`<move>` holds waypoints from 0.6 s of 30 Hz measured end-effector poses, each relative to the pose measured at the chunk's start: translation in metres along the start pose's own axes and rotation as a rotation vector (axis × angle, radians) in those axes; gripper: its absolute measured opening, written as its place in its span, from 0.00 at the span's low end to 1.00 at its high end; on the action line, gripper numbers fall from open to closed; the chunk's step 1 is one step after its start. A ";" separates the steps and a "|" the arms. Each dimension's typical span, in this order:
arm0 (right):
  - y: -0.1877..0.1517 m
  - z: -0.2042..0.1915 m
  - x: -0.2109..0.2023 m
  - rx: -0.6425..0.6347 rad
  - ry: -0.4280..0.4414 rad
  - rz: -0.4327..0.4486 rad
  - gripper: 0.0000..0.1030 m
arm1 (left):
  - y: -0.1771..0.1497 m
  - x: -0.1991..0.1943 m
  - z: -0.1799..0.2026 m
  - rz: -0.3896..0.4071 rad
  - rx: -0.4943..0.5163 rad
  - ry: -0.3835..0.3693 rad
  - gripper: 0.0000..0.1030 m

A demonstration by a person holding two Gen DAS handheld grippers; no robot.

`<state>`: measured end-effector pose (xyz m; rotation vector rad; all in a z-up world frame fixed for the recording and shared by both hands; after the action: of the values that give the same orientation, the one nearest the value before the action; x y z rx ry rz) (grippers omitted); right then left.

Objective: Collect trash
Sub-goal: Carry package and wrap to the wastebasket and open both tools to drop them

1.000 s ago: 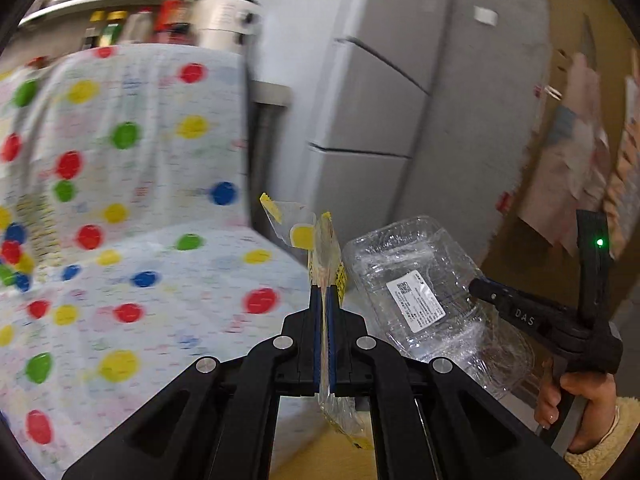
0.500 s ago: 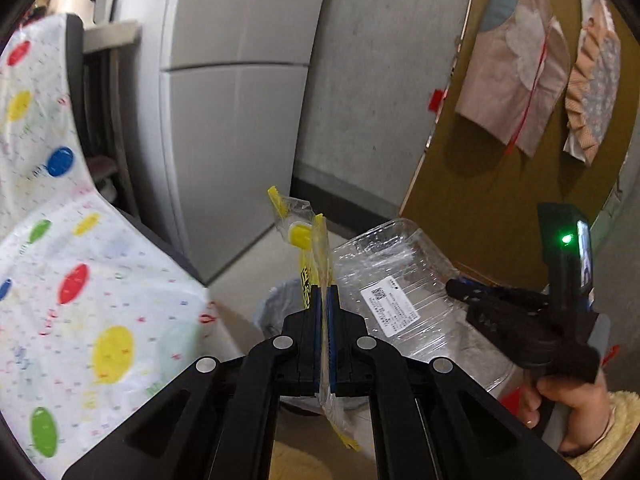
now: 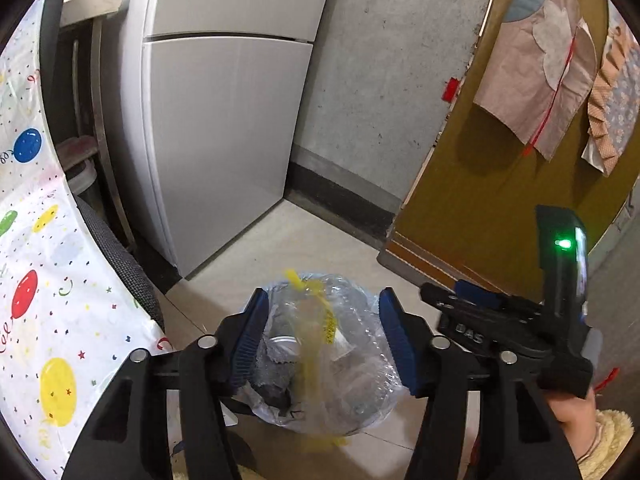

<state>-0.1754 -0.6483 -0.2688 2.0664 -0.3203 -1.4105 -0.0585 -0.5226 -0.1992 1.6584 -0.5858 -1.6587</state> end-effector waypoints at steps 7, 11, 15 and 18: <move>-0.010 0.006 -0.045 -0.040 0.001 0.038 0.48 | -0.003 -0.030 -0.020 0.029 -0.017 0.063 0.72; -0.025 0.001 -0.063 -0.077 0.007 0.031 0.51 | -0.009 -0.053 -0.034 0.043 -0.039 0.092 0.79; -0.041 -0.010 -0.077 -0.106 0.021 0.023 0.52 | -0.014 -0.076 -0.043 0.062 -0.043 0.121 0.82; -0.044 -0.021 -0.090 -0.136 0.033 0.029 0.59 | -0.020 -0.094 -0.048 0.067 -0.042 0.141 0.82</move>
<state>-0.1987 -0.5600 -0.2223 1.9650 -0.2326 -1.3418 -0.0209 -0.4321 -0.1553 1.6908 -0.5271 -1.4830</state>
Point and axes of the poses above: each gripper's, at about its wrist camera, not at the fingertips, and x roughly the way its jaws point, z to its right, y to its top, the point moved 9 cm from there along x, roughly the way its jaws point, and after that the axes turned 11 degrees about x, right-handed, at the moved point
